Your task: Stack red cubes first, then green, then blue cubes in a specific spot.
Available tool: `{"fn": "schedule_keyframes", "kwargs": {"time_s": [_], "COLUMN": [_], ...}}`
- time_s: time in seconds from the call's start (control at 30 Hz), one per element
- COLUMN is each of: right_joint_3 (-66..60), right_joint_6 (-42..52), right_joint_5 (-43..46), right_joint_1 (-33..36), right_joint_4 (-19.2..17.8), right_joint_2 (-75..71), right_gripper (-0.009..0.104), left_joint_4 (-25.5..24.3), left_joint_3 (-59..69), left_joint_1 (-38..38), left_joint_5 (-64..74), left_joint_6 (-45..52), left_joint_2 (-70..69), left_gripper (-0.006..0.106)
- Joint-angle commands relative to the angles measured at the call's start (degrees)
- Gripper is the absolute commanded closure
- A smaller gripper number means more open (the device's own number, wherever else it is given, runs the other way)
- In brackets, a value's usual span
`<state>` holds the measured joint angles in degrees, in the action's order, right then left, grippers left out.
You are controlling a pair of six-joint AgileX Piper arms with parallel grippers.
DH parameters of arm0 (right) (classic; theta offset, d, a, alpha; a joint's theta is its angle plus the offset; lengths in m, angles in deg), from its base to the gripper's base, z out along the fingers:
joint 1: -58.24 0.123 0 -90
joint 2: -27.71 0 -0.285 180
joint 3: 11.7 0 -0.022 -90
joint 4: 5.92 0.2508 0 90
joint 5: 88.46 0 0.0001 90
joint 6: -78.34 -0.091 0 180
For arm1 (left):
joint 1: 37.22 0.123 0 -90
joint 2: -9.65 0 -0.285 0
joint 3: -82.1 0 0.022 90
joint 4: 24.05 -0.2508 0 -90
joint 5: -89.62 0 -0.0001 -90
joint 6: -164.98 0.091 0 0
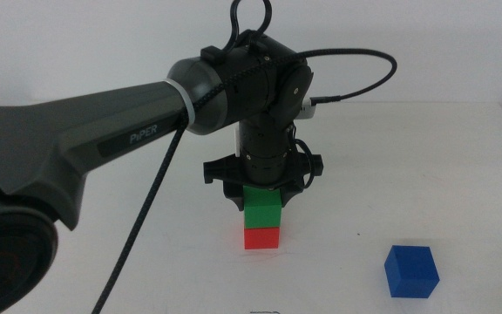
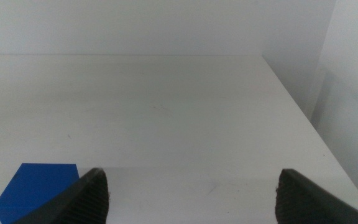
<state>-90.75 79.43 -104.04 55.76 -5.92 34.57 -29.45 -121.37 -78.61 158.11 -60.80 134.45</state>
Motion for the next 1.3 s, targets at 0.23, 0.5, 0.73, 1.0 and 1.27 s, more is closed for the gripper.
{"fn": "schedule_keyframes", "kwargs": {"time_s": [0.23, 0.5, 0.73, 1.0, 1.27], "right_joint_3": [1.2, 1.2, 1.2, 1.2, 1.2], "right_joint_6": [0.3, 0.3, 0.3, 0.3, 0.3], "right_joint_5": [4.5, 4.5, 4.5, 4.5, 4.5], "right_joint_1": [0.0, 0.0, 0.0, 0.0, 0.0], "right_joint_4": [-0.9, -0.9, -0.9, -0.9, -0.9], "right_joint_2": [-0.9, -0.9, -0.9, -0.9, -0.9], "right_gripper": [0.001, 0.001, 0.001, 0.001, 0.001], "left_joint_4": [-0.9, -0.8, 0.1, -0.3, -7.3], "left_joint_3": [-1.8, -1.8, -2.0, -2.0, -1.3], "left_joint_1": [-0.2, -0.2, -0.2, -0.1, 0.0], "left_joint_5": [-0.6, -0.8, -0.1, 0.2, 7.1], "left_joint_6": [0.0, 1.4, 4.4, 14.2, 31.2], "left_joint_2": [-3.1, -3.1, -6.4, -17.6, -29.1], "left_gripper": [0.032, 0.022, 0.007, 0.007, 0.007]}}
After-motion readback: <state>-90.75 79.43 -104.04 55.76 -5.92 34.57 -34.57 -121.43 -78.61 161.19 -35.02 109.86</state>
